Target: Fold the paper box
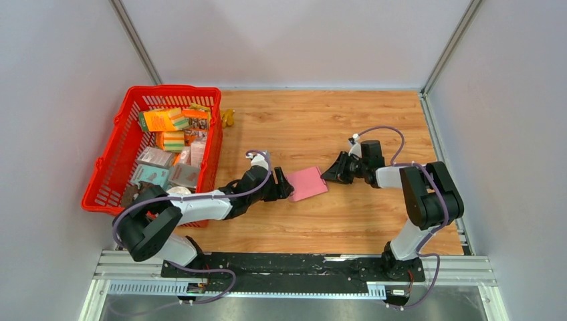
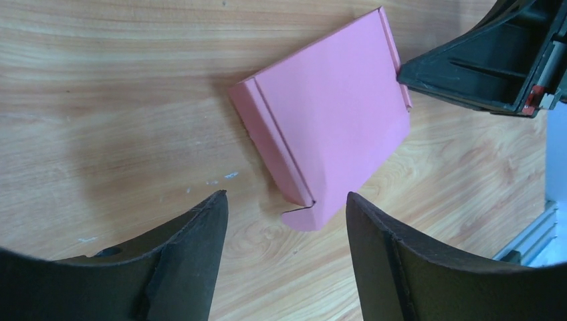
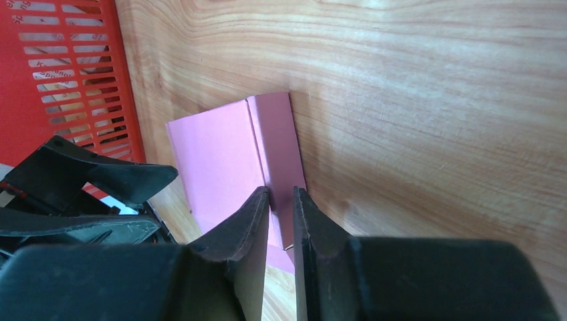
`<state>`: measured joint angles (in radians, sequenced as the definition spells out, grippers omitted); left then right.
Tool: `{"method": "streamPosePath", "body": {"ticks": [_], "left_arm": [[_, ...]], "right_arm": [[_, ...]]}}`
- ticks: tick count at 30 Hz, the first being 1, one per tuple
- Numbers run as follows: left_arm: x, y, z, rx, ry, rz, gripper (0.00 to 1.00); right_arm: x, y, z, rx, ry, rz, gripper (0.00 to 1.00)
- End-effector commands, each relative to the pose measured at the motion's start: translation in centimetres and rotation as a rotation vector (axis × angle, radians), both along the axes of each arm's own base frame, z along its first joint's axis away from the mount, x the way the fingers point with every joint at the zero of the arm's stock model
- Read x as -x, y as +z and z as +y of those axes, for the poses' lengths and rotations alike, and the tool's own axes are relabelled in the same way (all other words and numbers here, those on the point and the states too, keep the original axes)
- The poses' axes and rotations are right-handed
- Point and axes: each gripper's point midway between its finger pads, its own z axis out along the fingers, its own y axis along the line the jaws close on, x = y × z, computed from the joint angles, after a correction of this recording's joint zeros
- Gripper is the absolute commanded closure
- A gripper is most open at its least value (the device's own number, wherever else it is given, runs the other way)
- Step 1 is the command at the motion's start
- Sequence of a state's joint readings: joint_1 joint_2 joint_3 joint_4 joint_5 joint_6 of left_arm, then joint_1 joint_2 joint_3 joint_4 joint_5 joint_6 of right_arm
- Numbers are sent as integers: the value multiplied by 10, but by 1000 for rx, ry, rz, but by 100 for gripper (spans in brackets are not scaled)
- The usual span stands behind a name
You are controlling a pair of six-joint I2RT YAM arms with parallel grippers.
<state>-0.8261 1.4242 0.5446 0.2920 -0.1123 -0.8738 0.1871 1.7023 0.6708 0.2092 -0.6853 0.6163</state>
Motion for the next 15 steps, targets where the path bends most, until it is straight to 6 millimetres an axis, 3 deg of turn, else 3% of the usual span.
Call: {"method": "streamPosePath", "body": {"ticks": [1, 15], "left_arm": [[-17, 25, -24, 165, 37, -3, 26], [-25, 14, -45, 327, 92, 78, 24]], "right_arm": [[1, -9, -4, -2, -13, 15, 79], [-3, -15, -18, -26, -72, 49, 80]]}}
